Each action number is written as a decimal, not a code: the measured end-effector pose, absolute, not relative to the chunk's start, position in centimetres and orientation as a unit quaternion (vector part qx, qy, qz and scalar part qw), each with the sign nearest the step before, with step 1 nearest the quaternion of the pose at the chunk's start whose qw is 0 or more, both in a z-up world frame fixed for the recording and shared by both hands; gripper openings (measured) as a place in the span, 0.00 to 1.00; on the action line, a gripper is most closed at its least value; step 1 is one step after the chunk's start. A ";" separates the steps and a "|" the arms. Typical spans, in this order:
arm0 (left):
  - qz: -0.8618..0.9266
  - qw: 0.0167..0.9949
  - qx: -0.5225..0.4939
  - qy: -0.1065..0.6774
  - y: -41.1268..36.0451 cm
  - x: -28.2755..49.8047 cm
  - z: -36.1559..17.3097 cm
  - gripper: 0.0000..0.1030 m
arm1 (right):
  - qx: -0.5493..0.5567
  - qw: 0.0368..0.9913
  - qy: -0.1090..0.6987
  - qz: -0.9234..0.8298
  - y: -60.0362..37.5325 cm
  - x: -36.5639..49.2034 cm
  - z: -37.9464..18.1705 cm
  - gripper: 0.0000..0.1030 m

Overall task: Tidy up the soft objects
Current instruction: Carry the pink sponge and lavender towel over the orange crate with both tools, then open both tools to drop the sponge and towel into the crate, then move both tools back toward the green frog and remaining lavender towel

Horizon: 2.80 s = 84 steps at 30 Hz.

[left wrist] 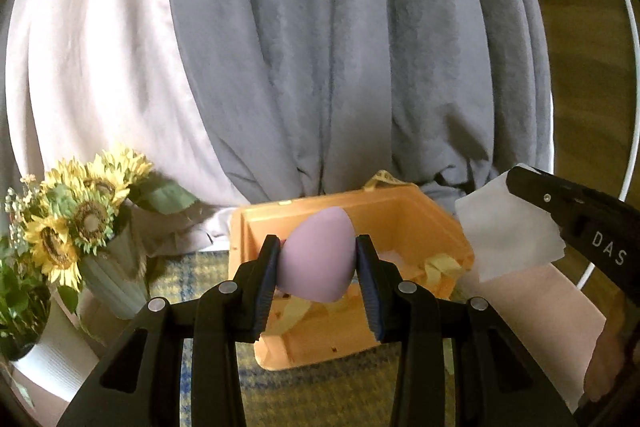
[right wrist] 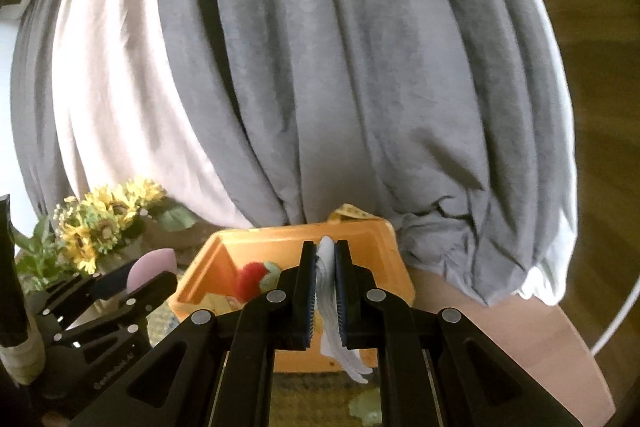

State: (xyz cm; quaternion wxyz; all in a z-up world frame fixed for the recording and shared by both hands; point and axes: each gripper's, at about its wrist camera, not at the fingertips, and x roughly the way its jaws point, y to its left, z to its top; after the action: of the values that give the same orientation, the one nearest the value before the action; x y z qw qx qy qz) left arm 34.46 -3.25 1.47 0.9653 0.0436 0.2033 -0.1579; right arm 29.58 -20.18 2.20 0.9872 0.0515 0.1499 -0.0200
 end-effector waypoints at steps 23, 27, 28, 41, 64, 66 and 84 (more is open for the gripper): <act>-0.136 0.965 0.043 0.222 -3.9 42.6 0.3 0.36 | 0.053 0.983 0.174 0.039 -20.5 40.5 2.0 0.10; -0.141 0.959 0.046 0.240 -4.6 44.0 -0.8 0.36 | 0.060 0.977 0.202 0.044 -21.1 42.5 0.7 0.10; -0.142 0.958 0.047 0.245 -4.8 44.3 -1.1 0.36 | 0.061 0.976 0.206 0.045 -21.1 42.8 0.5 0.10; -0.151 0.944 0.070 0.286 -6.7 46.9 -3.9 0.61 | 0.057 0.958 0.280 0.023 -22.9 46.7 -3.2 0.24; -0.150 0.960 0.082 0.221 -6.1 40.7 -0.4 0.99 | 0.029 0.976 0.200 -0.079 -23.5 38.6 0.3 0.85; -0.154 0.960 0.083 0.219 -6.1 39.9 -0.4 0.99 | 0.025 0.976 0.197 -0.086 -23.4 37.7 0.4 0.86; -0.202 0.954 0.088 0.201 -5.6 33.4 0.1 0.99 | 0.021 0.966 0.190 -0.172 -22.6 28.1 0.5 0.89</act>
State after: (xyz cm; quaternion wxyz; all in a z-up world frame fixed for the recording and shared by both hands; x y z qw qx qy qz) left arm 33.36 -5.60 0.15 0.9544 0.0881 0.2010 -0.2025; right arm 28.09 -22.62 0.50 0.9664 0.0214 0.1896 -0.1721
